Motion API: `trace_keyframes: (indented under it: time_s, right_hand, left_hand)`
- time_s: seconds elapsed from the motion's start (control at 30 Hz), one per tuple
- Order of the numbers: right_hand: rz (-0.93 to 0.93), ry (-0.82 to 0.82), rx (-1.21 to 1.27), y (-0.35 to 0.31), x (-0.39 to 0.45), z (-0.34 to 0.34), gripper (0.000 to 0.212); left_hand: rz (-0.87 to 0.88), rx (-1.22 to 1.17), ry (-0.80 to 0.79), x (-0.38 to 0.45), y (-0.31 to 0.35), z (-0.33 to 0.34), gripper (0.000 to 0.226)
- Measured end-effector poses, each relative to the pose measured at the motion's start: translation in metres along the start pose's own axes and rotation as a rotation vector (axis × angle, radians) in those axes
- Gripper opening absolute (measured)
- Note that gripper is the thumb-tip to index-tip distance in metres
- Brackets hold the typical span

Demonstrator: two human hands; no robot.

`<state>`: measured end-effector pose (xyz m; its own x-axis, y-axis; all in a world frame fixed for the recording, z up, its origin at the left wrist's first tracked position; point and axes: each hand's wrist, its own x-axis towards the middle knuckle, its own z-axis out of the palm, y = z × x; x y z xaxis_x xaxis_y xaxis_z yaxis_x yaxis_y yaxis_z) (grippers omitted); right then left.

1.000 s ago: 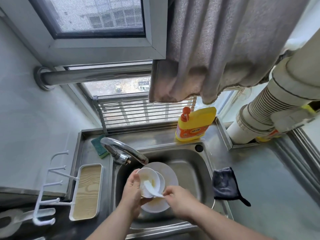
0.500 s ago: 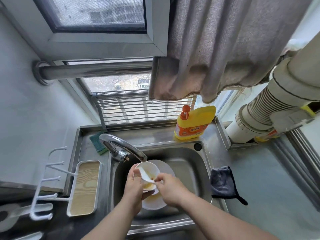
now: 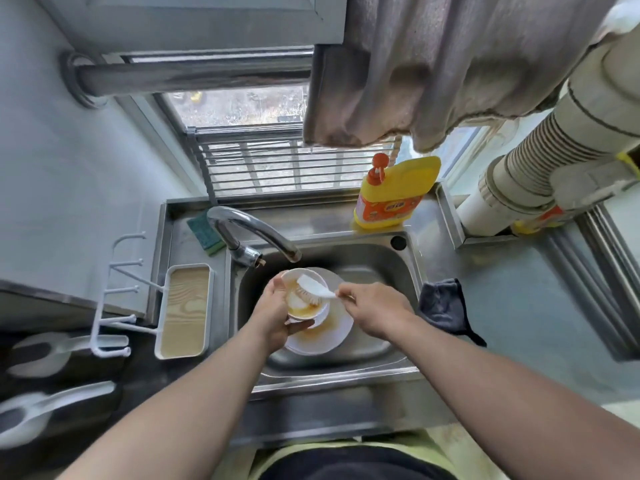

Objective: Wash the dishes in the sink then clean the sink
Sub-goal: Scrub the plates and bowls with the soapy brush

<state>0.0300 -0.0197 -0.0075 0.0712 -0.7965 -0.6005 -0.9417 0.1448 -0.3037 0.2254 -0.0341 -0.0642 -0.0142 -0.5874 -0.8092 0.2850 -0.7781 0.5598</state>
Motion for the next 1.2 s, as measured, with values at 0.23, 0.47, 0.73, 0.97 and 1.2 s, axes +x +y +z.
trace_keyframes:
  time_s: [0.23,0.47,0.73,0.97,1.2]
  right_hand:
    - [-0.047,-0.033,0.204,-0.027,-0.005,0.011,0.023]
    - [-0.085,-0.035,-0.061,-0.014,-0.018,0.015,0.019]
    - [-0.111,0.045,-0.394,-0.028,-0.011,0.001,0.032]
    - [-0.112,0.010,-0.310,-0.011,-0.017,0.016,0.035]
    - [-0.116,-0.084,-0.091,-0.026,-0.020,0.043,0.023]
  left_hand:
    - [-0.053,-0.117,0.020,-0.001,-0.009,0.006,0.035]
    - [0.100,0.013,0.009,0.004,0.002,-0.004,0.022]
    - [0.457,0.509,0.044,0.038,-0.020,-0.021,0.035]
    - [0.499,0.619,0.008,0.036,-0.023,-0.026,0.031]
    - [0.478,0.516,0.293,0.018,-0.009,-0.015,0.018]
